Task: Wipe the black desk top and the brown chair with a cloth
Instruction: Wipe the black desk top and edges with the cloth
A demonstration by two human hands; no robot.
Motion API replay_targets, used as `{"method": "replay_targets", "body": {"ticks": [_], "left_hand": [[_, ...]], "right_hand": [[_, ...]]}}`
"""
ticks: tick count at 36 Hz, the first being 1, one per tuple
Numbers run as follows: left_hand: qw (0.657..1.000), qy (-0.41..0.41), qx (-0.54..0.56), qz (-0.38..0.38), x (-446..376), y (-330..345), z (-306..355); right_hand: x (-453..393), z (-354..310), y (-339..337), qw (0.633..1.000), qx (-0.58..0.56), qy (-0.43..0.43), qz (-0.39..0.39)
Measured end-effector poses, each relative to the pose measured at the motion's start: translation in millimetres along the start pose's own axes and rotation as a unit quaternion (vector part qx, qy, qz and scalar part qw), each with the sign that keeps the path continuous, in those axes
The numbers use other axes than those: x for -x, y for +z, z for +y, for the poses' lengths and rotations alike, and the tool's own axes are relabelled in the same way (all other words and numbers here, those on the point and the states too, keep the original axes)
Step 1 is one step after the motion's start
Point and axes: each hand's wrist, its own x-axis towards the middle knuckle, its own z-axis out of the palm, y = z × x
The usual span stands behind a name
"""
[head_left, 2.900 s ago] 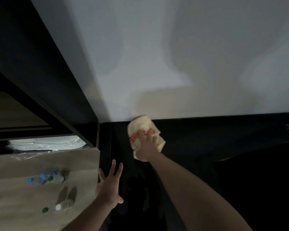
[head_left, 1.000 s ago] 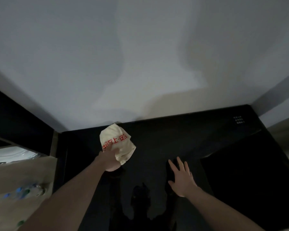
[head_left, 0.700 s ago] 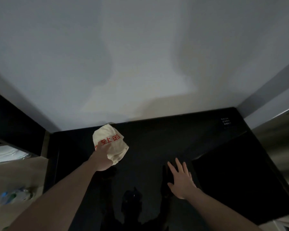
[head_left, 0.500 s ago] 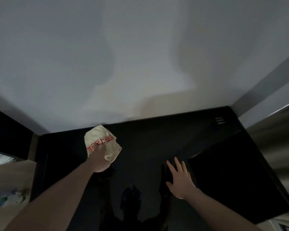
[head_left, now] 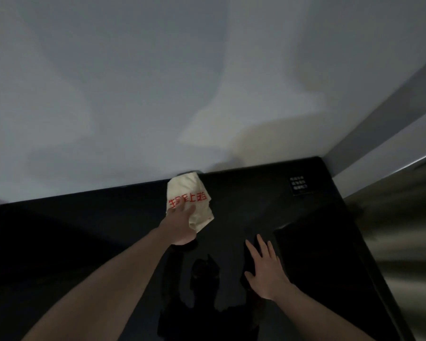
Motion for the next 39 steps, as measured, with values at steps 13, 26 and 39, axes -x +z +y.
{"method": "replay_targets", "body": {"ticks": [13, 26, 39], "left_hand": [[0.996, 0.025, 0.074, 0.04, -10, 17, 52], [0.992, -0.129, 0.011, -0.009, 59, 76, -30], [0.983, -0.177, 0.041, 0.037, 43, 87, -12]], "right_hand": [[-4, 69, -31, 0.999, 0.011, -0.025, -0.024], [-20, -34, -52, 0.999, -0.004, -0.04, 0.003], [-85, -116, -81, 0.991, 0.035, -0.115, 0.053]]}}
